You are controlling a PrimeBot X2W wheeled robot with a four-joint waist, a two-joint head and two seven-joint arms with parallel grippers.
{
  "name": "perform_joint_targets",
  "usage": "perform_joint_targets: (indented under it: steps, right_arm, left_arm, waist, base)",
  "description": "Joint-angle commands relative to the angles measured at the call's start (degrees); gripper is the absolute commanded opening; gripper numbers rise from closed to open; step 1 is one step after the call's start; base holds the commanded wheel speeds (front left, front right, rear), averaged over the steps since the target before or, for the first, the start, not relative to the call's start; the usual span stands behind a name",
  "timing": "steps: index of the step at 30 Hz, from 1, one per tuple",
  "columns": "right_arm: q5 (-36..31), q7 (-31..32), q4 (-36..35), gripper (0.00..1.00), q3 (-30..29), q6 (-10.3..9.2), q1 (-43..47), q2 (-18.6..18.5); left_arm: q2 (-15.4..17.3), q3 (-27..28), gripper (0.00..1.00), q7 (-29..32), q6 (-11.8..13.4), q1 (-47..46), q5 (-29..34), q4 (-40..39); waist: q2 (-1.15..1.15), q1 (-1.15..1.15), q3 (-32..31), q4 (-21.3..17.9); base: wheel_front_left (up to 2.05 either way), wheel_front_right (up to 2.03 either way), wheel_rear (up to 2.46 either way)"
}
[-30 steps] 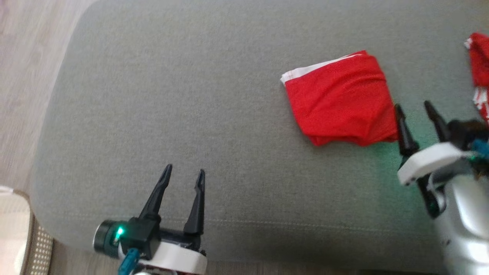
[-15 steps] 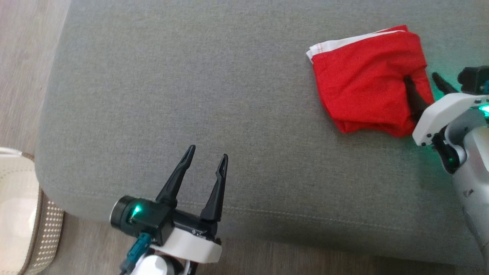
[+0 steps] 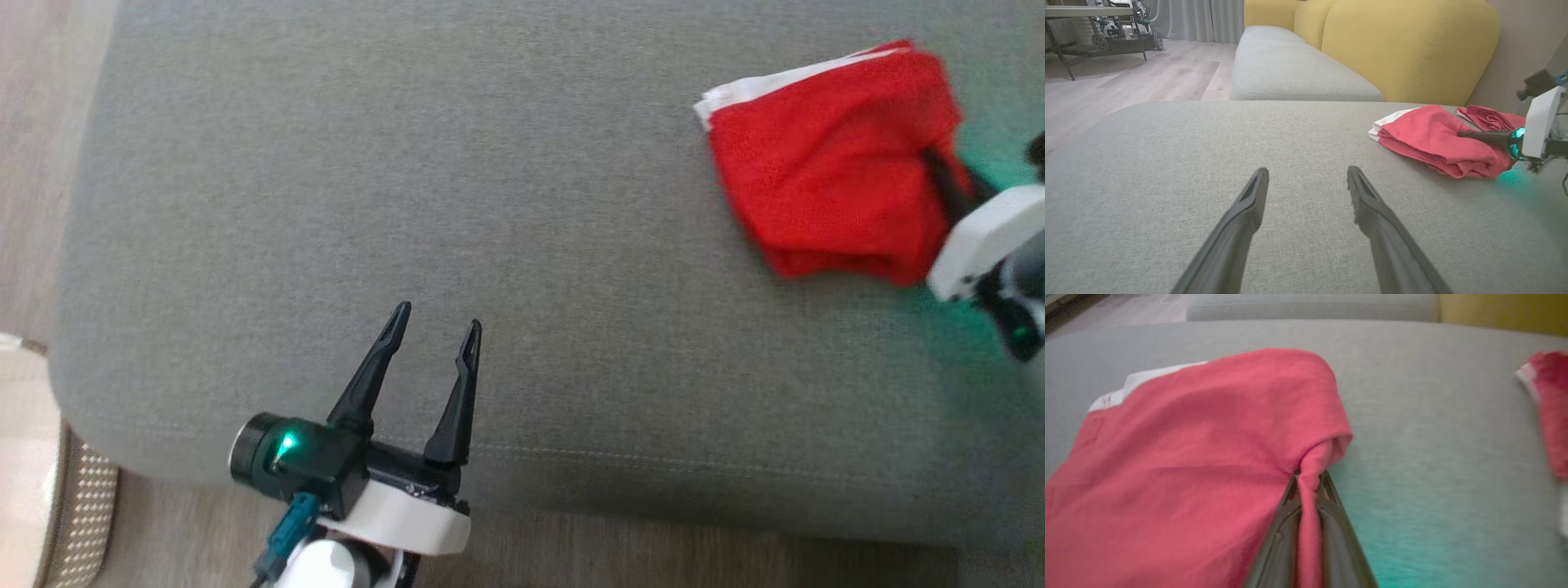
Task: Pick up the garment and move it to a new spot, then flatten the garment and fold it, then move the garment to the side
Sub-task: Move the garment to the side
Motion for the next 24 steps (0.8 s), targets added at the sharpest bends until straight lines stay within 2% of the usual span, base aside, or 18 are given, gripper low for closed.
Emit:
perform_joint_targets:
  steps: [1, 13, 19, 24]
  right_arm:
    - [0.12, -1.19, -0.76, 0.00, 0.32, -0.02, -2.17, -2.77]
    - [-5.23, -1.23, 4.02, 0.00, -5.63, -0.02, -13.81, -12.39]
    - [-10.12, 0.14, 5.29, 0.00, -9.82, -0.02, -17.42, -16.78]
    - [-15.60, 0.41, 7.92, 0.00, -16.13, -0.02, -18.47, -20.30]
  left_arm:
    - [-0.13, 1.59, 1.00, -0.13, 0.26, -1.80, 0.68, -2.19]
    - [-0.13, 1.19, 1.00, -0.13, -0.75, -4.97, 2.81, -3.85]
    - [-0.13, 0.71, 1.00, -0.13, -0.96, -6.92, 3.16, -4.11]
    - [-0.13, 0.76, 1.00, -0.13, -0.85, -7.77, 3.06, -4.28]
  waist:
    - [0.00, 0.00, 0.20, -1.21]
    - [0.00, 0.00, 6.14, -7.18]
    - [0.00, 0.00, 8.95, -7.83]
    - [0.00, 0.00, 9.96, -7.70]
  base:
    - [0.00, 0.00, 0.00]
    - [0.00, 0.00, 0.00]
    - [0.00, 0.00, 0.00]
    - [0.00, 0.00, 0.00]
